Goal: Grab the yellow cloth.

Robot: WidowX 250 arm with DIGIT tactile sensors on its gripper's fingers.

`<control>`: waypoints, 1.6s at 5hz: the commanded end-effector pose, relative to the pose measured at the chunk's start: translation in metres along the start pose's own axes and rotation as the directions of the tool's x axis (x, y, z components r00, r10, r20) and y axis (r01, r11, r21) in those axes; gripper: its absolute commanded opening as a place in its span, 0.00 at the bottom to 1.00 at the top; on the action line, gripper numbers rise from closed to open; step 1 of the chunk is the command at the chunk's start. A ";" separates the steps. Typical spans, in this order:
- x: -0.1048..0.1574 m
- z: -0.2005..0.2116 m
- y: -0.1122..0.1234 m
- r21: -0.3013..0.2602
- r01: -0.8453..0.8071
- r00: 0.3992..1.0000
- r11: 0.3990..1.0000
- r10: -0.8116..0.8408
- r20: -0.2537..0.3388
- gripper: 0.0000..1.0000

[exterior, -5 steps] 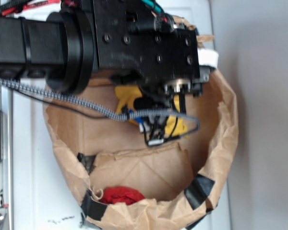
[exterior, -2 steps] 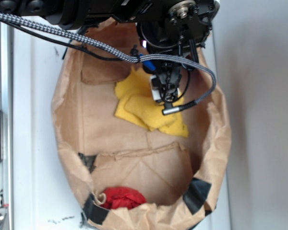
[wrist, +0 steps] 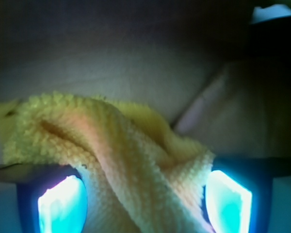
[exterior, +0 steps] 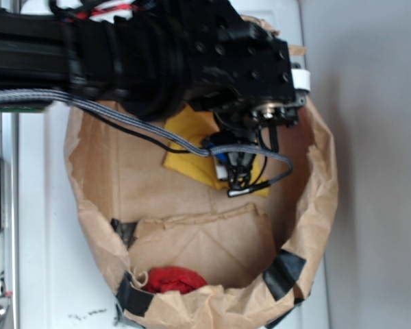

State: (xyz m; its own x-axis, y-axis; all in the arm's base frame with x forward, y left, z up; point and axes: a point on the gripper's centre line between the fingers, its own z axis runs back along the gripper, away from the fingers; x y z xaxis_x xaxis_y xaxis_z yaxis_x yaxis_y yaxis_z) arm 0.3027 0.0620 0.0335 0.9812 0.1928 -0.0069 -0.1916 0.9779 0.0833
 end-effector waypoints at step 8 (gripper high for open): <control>-0.047 0.142 0.011 -0.218 0.091 0.985 0.972 -0.055 0.165 1.00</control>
State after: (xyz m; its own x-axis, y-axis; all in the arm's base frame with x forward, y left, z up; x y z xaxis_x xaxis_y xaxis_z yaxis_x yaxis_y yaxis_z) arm 0.2576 0.0511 0.1687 0.9843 0.1358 0.1124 -0.1193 0.9826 -0.1420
